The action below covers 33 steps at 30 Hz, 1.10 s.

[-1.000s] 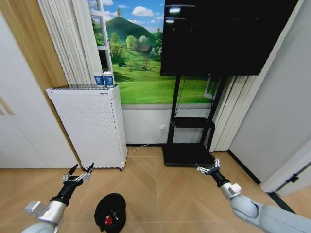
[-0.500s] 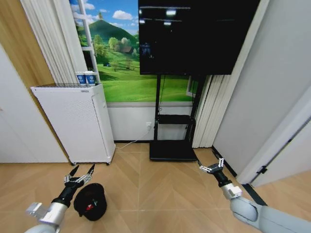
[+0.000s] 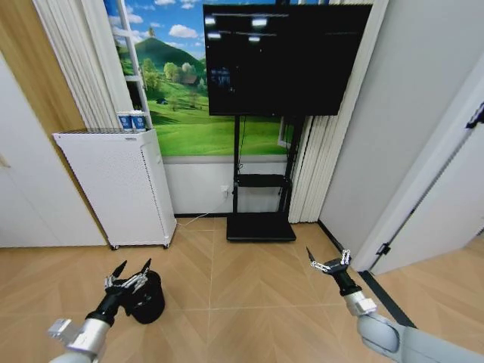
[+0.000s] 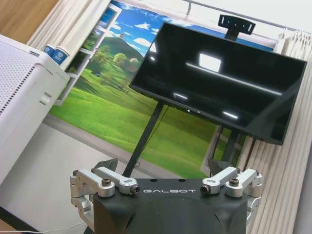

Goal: Pick up the trash bin and place the garbage on the floor into it.

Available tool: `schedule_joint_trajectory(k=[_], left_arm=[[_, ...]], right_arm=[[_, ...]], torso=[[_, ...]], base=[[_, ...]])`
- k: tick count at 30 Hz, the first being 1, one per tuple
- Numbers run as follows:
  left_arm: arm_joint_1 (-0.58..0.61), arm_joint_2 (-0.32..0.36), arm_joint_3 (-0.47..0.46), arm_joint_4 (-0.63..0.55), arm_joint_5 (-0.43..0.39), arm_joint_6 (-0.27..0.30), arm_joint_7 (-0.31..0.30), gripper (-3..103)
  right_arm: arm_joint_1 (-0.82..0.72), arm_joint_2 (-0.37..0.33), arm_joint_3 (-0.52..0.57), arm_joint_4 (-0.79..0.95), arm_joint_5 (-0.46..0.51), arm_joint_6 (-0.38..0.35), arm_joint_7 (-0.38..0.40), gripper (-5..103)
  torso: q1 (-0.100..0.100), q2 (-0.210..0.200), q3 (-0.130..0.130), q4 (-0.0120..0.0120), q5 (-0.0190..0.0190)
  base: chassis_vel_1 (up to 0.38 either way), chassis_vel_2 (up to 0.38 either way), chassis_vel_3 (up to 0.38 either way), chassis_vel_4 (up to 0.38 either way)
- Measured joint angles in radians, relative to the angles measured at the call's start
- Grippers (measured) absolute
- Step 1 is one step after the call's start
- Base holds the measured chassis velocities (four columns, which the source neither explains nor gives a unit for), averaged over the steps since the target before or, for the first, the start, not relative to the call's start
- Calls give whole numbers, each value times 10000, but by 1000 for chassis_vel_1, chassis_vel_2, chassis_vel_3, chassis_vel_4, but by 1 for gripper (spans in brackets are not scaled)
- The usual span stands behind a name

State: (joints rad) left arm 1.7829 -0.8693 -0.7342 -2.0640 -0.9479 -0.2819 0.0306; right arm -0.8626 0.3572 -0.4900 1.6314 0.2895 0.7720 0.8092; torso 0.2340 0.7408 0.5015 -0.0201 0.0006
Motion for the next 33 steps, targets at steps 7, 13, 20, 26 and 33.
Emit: schedule_joint_trajectory(k=[7,13,20,26,33], left_arm=[[-73,-93,186,24,61,-21,14,100],[-147,-132,303,73,101,-31,15,100],[-138,-168,351,74,123,-60,76,100],[-12,-298,370,81,147,-113,139,100],[51,-320,362,109,191,-158,177,100]], right_arm=[[-318,31,208,14,-119,-64,257,100],[-784,125,664,-79,-316,-30,278,100],[-907,146,761,179,438,-5,302,100],[-905,231,832,254,988,-129,157,100],[-909,568,856,-14,-280,-328,1162,100]], torso=[[1,-3,-1,-5,-3],[-6,-1,-6,-3,-7],[-6,-2,-5,-3,0],[-16,5,-13,-6,-11],[-5,-5,-3,-2,-3]], base=[[30,-5,-31,3],[274,-4,-263,7],[442,-3,-445,-6],[476,23,-445,-21],[102,26,-84,-29]])
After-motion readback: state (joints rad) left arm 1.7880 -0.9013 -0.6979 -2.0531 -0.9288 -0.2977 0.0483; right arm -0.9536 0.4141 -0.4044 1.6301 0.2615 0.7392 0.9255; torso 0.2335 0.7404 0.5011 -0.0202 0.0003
